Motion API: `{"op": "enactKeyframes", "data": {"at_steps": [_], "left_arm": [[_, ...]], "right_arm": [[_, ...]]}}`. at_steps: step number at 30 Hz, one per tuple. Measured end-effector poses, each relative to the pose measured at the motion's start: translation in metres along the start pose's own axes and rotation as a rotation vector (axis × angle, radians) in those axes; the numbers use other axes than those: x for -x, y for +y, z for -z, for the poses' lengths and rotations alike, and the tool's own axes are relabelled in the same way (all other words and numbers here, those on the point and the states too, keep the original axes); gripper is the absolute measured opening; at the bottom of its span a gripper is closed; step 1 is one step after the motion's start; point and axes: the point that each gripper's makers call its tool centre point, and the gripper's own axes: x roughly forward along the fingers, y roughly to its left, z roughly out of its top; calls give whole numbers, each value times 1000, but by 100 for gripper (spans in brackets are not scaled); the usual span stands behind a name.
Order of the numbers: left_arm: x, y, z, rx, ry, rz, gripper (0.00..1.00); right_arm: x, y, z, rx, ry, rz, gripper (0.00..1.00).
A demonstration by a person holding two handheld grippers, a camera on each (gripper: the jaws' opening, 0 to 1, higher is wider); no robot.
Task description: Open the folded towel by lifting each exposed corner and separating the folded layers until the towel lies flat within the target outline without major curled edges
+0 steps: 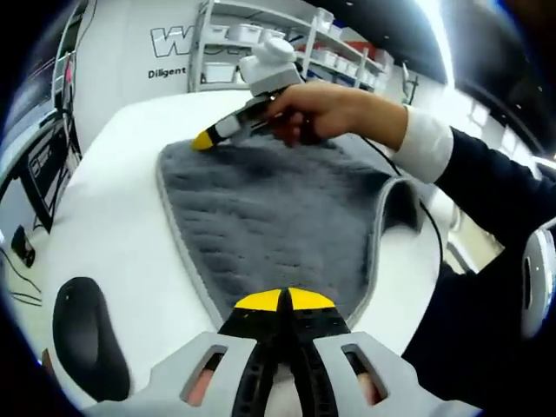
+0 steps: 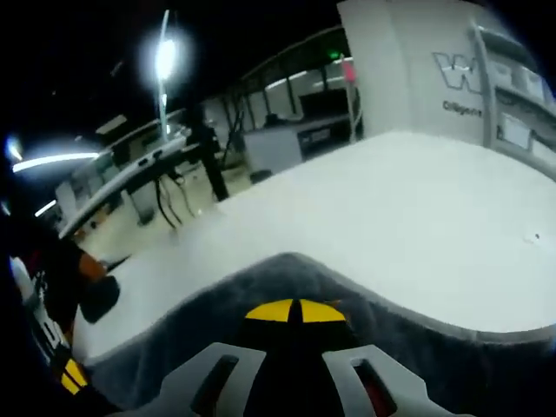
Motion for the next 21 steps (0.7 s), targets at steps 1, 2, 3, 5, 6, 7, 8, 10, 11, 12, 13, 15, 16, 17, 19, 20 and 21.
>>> {"op": "enactKeyframes", "data": {"at_steps": [1, 2, 3, 5, 6, 7, 8, 10, 11, 12, 13, 15, 16, 17, 19, 20, 21], "left_arm": [[0, 1, 0, -5, 3, -3, 1], [1, 1, 0, -4, 6, -7, 1], [1, 2, 1, 2, 7, -11, 1], [2, 4, 1, 7, 9, -16, 1], [3, 5, 1, 6, 9, -20, 1], [4, 6, 2, 4, 8, -27, 1], [4, 8, 2, 5, 7, -32, 1], [4, 10, 1, 17, 7, -40, 1], [4, 10, 1, 22, 9, -44, 1], [4, 10, 1, 18, 10, -48, 1], [4, 10, 1, -2, 11, -52, 1], [4, 11, 0, -14, 10, -63, 1], [5, 12, 0, -15, 12, -72, 1], [5, 13, 1, -20, 16, -85, 1], [7, 16, 2, -17, 24, -105, 1], [8, 18, 2, -13, 25, -112, 1], [9, 20, 3, -9, 26, -122, 1]], "right_arm": [[-2, 2, -1, -2, -3, 1, 0], [-3, 4, -2, -2, -2, 4, 0], [-6, 4, -5, 3, 2, 9, 0], [-13, 3, -11, 21, 6, 18, 0], [-16, 1, -14, 34, 5, 24, 0], [-15, 2, -13, 57, -1, 34, 0], [-13, 4, -11, 91, -10, 44, 0], [-13, 3, -11, 120, -25, 49, 0], [-16, 2, -13, 122, -33, 50, 0], [-20, 1, -16, 116, -55, 49, 0], [-19, 4, -15, 111, -76, 46, 0], [-20, 8, -14, 107, -96, 41, 0], [-21, 10, -15, 106, -95, 40, 0], [-21, 11, -16, 104, -92, 40, 0], [-18, 15, -13, 93, -87, 45, 0], [-18, 16, -12, 88, -86, 47, 0], [-18, 17, -12, 87, -86, 48, 0]]}}
